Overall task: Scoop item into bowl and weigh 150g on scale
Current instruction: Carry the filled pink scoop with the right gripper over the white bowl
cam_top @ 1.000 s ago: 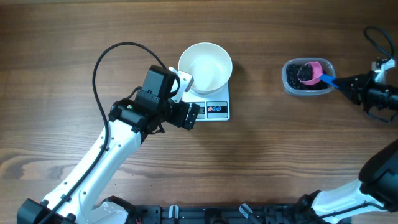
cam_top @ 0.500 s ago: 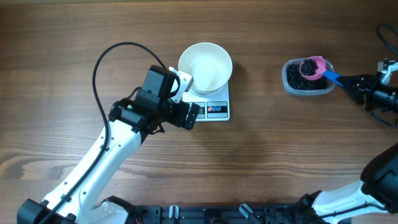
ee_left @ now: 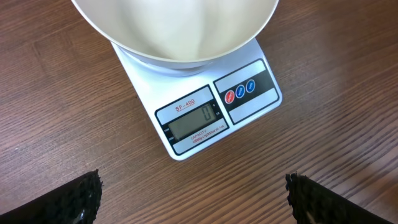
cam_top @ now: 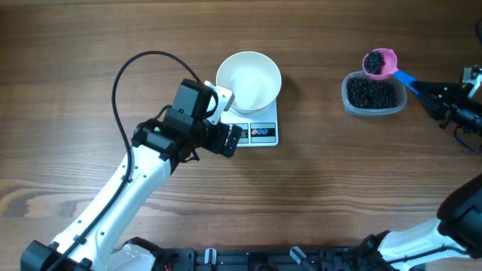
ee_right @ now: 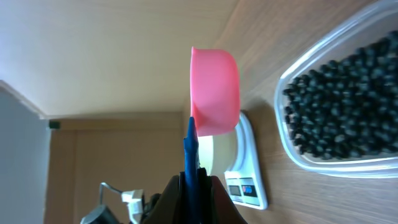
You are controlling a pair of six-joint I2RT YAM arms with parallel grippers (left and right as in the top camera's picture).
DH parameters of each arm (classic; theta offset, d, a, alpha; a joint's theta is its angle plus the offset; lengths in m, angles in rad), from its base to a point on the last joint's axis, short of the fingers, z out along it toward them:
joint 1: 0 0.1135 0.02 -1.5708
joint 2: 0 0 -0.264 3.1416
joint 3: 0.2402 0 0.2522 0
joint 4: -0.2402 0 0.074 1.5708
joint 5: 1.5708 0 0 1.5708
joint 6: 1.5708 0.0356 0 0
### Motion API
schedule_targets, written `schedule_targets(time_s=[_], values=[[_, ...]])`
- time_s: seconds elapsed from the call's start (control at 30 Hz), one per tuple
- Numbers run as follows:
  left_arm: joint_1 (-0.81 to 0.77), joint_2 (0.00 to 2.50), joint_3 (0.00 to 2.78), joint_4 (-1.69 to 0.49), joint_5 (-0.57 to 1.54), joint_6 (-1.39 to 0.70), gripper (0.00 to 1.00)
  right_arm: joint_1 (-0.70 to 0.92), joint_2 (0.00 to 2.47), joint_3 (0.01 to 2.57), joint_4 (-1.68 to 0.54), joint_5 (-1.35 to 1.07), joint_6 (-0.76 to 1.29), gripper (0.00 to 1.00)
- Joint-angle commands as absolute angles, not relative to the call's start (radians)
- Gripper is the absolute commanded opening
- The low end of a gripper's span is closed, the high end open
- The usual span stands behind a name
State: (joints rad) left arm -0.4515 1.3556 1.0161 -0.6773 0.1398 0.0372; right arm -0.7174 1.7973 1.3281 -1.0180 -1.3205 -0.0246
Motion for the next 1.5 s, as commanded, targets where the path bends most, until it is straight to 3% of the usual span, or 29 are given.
schedule_targets(time_s=[0.0, 0.37, 0.67, 1.13, 1.47], values=[[-0.447, 1.347, 1.032, -0.677, 0.152, 0.048, 1.00, -0.670, 1.812, 1.314, -1.026, -1.427, -0.019, 0.04], [-0.447, 1.347, 1.032, -0.677, 0.152, 0.048, 1.00, -0.467, 1.812, 1.314, -1.016, -1.441, -0.004, 0.04], [-0.447, 1.347, 1.032, -0.677, 0.152, 0.048, 1.00, -0.260, 1.812, 1.314, -0.853, -1.413, 0.104, 0.04], [-0.447, 1.347, 1.032, -0.677, 0.152, 0.048, 1.00, -0.063, 1.739, 1.314, -0.688, -1.188, 0.115, 0.04], [-0.447, 1.347, 1.032, -0.677, 0.152, 0.048, 1.00, 0.089, 1.635, 1.314, -0.592, -0.839, 0.106, 0.04]])
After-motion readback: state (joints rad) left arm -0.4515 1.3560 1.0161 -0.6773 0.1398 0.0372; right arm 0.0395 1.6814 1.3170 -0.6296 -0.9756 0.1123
